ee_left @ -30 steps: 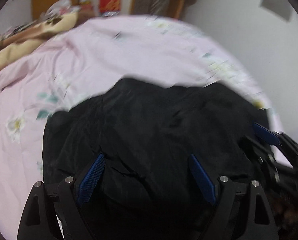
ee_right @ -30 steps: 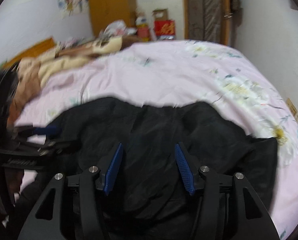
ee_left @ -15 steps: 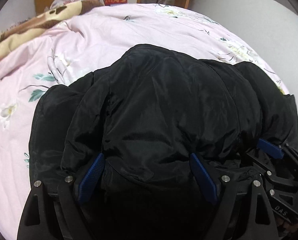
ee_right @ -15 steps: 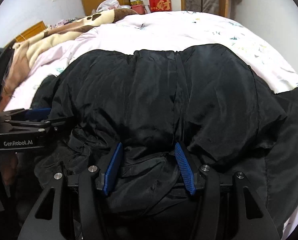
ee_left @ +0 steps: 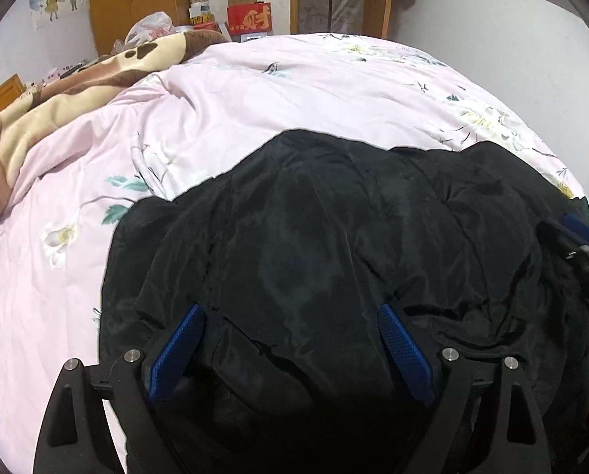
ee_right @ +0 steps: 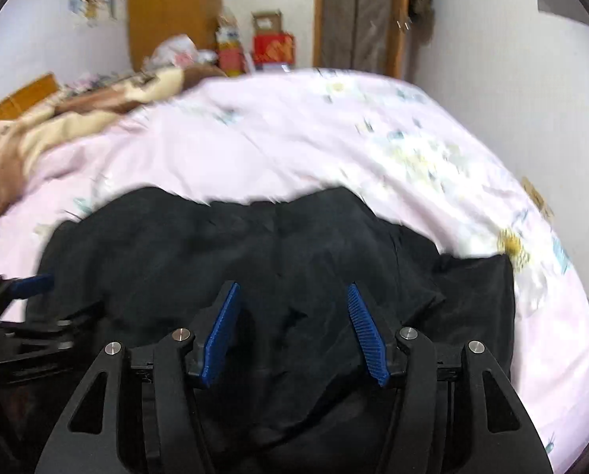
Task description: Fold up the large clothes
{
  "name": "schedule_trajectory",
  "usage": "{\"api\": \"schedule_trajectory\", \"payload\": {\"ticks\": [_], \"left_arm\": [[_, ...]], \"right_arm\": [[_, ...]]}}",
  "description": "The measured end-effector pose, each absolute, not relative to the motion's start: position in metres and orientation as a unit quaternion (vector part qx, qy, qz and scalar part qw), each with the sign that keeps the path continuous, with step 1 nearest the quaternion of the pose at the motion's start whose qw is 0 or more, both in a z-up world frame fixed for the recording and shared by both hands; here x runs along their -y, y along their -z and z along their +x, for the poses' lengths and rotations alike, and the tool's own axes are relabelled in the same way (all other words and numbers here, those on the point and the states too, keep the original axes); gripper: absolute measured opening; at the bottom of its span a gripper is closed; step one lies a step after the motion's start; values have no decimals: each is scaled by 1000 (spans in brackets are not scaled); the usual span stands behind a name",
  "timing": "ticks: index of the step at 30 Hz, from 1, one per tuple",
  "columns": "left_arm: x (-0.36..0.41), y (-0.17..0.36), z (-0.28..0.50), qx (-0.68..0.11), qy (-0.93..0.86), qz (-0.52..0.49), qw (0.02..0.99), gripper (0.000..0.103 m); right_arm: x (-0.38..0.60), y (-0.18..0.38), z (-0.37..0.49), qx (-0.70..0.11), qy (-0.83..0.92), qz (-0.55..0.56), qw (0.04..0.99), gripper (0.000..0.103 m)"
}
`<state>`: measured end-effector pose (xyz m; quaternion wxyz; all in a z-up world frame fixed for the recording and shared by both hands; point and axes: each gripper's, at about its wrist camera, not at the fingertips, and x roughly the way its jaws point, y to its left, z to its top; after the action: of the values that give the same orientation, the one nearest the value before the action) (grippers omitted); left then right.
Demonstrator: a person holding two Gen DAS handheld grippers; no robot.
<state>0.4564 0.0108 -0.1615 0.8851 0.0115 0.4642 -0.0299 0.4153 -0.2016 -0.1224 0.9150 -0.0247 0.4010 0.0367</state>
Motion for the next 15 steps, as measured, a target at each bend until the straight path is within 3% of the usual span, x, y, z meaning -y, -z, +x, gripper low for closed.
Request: {"api": "schedule_trajectory", "payload": {"ticks": [9,15], "left_arm": [[-13,178,457,-452,35,10,891,95],[-18,175,457,-464,35,-10,885,96]], "right_arm": [[199,169,427,-431,-43,-51,900,57],[200,134,413,-411,-41,-18,911,57]]}}
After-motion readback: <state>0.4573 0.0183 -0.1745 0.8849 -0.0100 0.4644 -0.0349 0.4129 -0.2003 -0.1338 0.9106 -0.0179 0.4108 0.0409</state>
